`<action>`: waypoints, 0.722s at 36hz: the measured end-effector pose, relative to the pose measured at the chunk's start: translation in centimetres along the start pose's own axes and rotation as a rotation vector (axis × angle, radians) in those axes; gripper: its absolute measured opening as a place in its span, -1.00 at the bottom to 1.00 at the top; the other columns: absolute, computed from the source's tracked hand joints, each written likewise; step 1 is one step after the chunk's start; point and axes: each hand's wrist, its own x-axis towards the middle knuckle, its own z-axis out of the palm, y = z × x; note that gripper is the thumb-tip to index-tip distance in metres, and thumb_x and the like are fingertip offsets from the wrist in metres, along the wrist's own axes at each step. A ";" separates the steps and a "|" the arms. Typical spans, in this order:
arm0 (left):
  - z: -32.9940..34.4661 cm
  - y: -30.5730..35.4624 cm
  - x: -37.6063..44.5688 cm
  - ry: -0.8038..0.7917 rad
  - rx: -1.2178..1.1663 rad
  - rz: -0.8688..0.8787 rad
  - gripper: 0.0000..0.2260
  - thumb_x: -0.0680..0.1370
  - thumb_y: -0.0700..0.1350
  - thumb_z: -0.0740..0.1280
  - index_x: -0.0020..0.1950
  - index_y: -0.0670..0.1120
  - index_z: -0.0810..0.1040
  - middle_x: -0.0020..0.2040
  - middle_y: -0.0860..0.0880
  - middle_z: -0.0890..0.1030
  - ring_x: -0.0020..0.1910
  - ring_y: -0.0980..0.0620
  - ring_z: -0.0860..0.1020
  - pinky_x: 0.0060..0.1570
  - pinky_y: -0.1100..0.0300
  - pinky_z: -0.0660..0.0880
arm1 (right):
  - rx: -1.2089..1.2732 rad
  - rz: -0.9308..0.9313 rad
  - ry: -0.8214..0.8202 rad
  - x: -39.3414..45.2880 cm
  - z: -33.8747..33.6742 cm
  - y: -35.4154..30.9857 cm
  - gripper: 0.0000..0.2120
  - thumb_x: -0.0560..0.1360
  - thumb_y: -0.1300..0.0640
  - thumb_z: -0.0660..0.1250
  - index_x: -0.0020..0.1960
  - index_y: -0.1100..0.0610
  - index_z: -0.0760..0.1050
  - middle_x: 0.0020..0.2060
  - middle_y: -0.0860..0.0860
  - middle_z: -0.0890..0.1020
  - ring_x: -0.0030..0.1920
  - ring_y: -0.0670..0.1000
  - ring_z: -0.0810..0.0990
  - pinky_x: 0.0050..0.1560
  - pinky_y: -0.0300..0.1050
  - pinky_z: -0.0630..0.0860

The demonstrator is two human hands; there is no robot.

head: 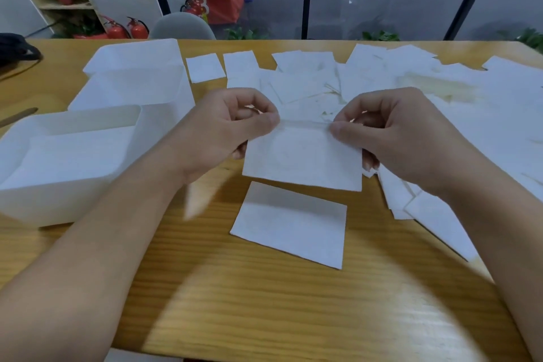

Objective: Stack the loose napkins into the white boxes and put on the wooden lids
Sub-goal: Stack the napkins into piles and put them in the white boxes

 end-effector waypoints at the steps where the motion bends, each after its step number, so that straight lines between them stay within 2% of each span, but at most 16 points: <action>1: -0.2 0.0 -0.1 -0.053 -0.005 -0.043 -0.83 0.66 -0.04 0.49 0.13 -0.13 0.68 -0.26 -0.29 0.41 -0.32 -0.13 0.33 -0.39 0.19 0.35 | 0.005 0.036 -0.050 -0.1 -0.1 -0.1 -0.85 0.62 0.04 0.51 -0.09 0.08 0.71 -0.44 0.09 0.62 -0.44 0.18 0.55 -0.37 -0.13 0.51; 3: -0.6 -0.1 -0.5 -0.166 0.040 -0.140 -0.83 0.65 -0.08 0.50 0.17 -0.14 0.66 -0.32 -0.19 0.40 -0.37 -0.02 0.34 -0.41 0.24 0.34 | -0.045 0.119 -0.217 -0.3 -0.2 -0.1 -0.89 0.61 0.07 0.51 -0.07 0.08 0.69 -0.46 0.10 0.61 -0.45 0.05 0.51 -0.40 -0.25 0.42; 6: -0.6 -0.3 -0.8 -0.283 0.135 -0.240 -0.84 0.66 -0.08 0.49 0.20 -0.10 0.63 -0.32 -0.08 0.53 -0.40 0.05 0.40 -0.44 0.27 0.34 | -0.119 0.199 -0.461 -0.5 0.4 -0.1 -0.93 0.61 0.11 0.48 0.04 0.09 0.64 -0.34 0.10 0.73 -0.41 0.04 0.55 -0.28 -0.05 0.47; 8: -0.4 -0.2 -0.9 -0.312 0.194 -0.266 -0.85 0.66 -0.05 0.49 0.18 -0.05 0.63 -0.31 -0.07 0.53 -0.38 0.04 0.42 -0.41 0.25 0.36 | -0.166 0.203 -0.538 -0.7 0.9 -0.2 -0.91 0.61 0.11 0.46 0.08 0.07 0.60 -0.28 0.11 0.75 -0.39 0.05 0.57 -0.27 0.03 0.46; 15: 0.2 0.0 -1.0 -0.374 0.392 -0.274 -0.83 0.65 0.04 0.49 0.16 0.04 0.57 -0.35 0.00 0.59 -0.35 0.06 0.48 -0.26 0.15 0.42 | -0.273 0.221 -0.594 -0.9 1.4 -0.4 -0.89 0.60 0.13 0.45 0.06 0.10 0.53 -0.28 0.08 0.75 -0.39 0.04 0.62 -0.32 -0.08 0.44; 18: 0.1 0.1 -1.1 -0.383 0.412 -0.284 -0.83 0.65 0.05 0.48 0.16 0.06 0.56 -0.35 0.00 0.60 -0.38 0.06 0.46 -0.37 0.32 0.37 | -0.282 0.228 -0.615 -1.0 1.7 -0.4 -0.89 0.60 0.15 0.45 0.04 0.13 0.53 -0.29 0.09 0.75 -0.40 0.05 0.63 -0.31 -0.08 0.45; 22: 0.0 0.3 -1.1 -0.370 0.369 -0.292 -0.83 0.66 0.01 0.49 0.17 0.03 0.57 -0.36 -0.01 0.56 -0.39 0.05 0.42 -0.38 0.29 0.36 | -0.303 0.207 -0.659 -1.2 1.7 -0.6 -0.92 0.61 0.12 0.44 0.03 0.09 0.55 -0.28 0.07 0.76 -0.38 0.05 0.65 -0.09 0.22 0.61; 24: -0.2 0.3 -1.0 -0.347 0.265 -0.290 -0.82 0.64 -0.04 0.51 0.18 -0.03 0.59 -0.34 -0.04 0.51 -0.40 0.03 0.40 -0.39 0.25 0.35 | -0.280 0.176 -0.649 -1.3 1.5 -0.9 -0.94 0.61 0.13 0.43 0.01 0.07 0.56 -0.29 0.07 0.75 -0.38 0.05 0.64 -0.20 0.20 0.56; 26: -0.6 0.4 -1.1 -0.307 0.159 -0.273 -0.81 0.63 -0.10 0.52 0.19 -0.08 0.59 -0.32 -0.12 0.46 -0.42 0.02 0.36 -0.44 0.26 0.30 | -0.222 0.146 -0.607 -1.2 0.9 -1.1 -0.94 0.61 0.15 0.44 -0.01 0.06 0.56 -0.30 0.08 0.74 -0.40 0.06 0.59 -0.28 0.07 0.47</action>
